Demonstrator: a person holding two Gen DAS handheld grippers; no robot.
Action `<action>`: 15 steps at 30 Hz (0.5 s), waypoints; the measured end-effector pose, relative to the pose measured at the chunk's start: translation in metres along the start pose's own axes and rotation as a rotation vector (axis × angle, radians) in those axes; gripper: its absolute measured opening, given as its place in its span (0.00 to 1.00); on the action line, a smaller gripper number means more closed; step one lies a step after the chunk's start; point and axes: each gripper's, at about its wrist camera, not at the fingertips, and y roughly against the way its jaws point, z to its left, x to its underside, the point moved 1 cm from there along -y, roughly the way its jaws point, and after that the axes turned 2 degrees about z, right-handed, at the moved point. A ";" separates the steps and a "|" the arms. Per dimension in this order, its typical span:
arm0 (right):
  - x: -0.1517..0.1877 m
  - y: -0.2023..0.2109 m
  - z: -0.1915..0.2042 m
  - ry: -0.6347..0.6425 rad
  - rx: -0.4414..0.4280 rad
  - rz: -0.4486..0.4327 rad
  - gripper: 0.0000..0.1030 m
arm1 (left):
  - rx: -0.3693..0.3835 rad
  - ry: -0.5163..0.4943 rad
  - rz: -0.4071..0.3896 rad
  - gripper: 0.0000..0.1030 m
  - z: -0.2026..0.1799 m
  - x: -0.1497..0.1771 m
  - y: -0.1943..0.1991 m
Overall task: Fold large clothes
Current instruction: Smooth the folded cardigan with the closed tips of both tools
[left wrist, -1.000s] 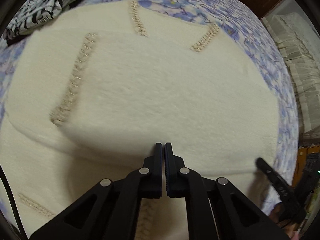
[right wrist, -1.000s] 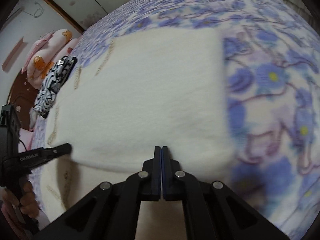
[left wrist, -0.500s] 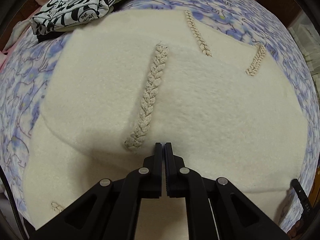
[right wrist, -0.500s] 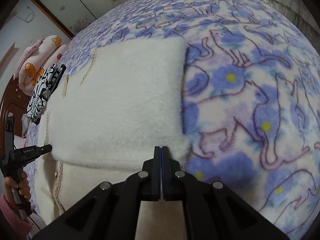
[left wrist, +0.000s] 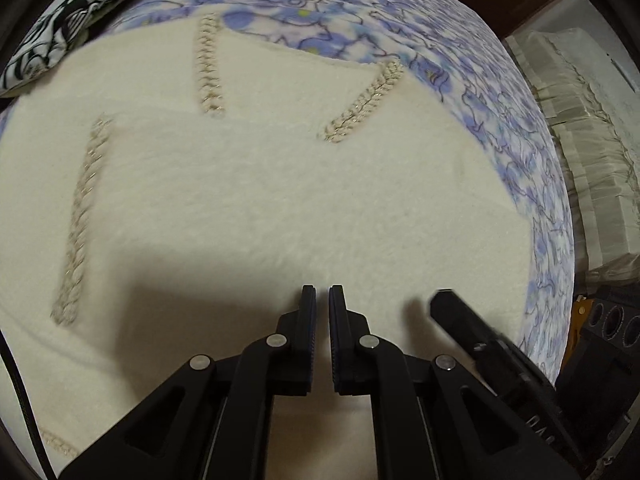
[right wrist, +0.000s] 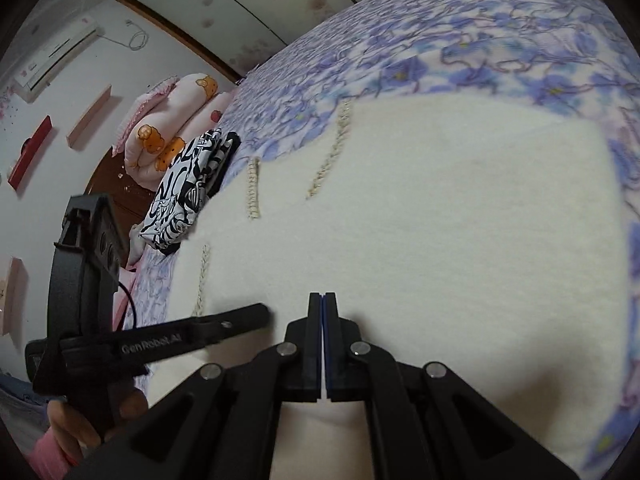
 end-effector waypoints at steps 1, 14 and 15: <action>-0.001 -0.005 0.001 0.003 0.000 -0.001 0.00 | 0.001 0.004 -0.006 0.03 0.001 -0.005 -0.002; -0.046 -0.008 -0.049 -0.023 0.168 -0.063 0.00 | -0.125 0.034 -0.144 0.03 0.030 -0.057 -0.009; -0.049 -0.003 -0.055 -0.020 0.204 -0.066 0.00 | -0.154 0.041 -0.158 0.03 0.034 -0.058 -0.008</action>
